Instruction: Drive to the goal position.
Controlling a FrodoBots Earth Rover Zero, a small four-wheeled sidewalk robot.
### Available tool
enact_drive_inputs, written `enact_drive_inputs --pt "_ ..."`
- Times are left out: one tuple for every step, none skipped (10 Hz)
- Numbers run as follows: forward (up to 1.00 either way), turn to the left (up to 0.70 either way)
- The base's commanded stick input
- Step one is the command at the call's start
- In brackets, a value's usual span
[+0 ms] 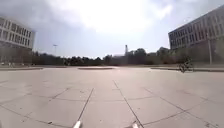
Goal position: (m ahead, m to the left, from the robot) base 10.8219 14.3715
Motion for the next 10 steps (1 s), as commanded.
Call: enact_drive_inputs --pt "0.00 0.00" --pt "0.00 0.00" --pt "0.00 0.00" --pt "0.00 0.00" --pt "0.56 -0.01" --pt "0.70 -0.01" --pt "0.70 -0.01" --pt "0.70 -0.01" --pt "0.70 -0.01" --pt "0.70 -0.01"
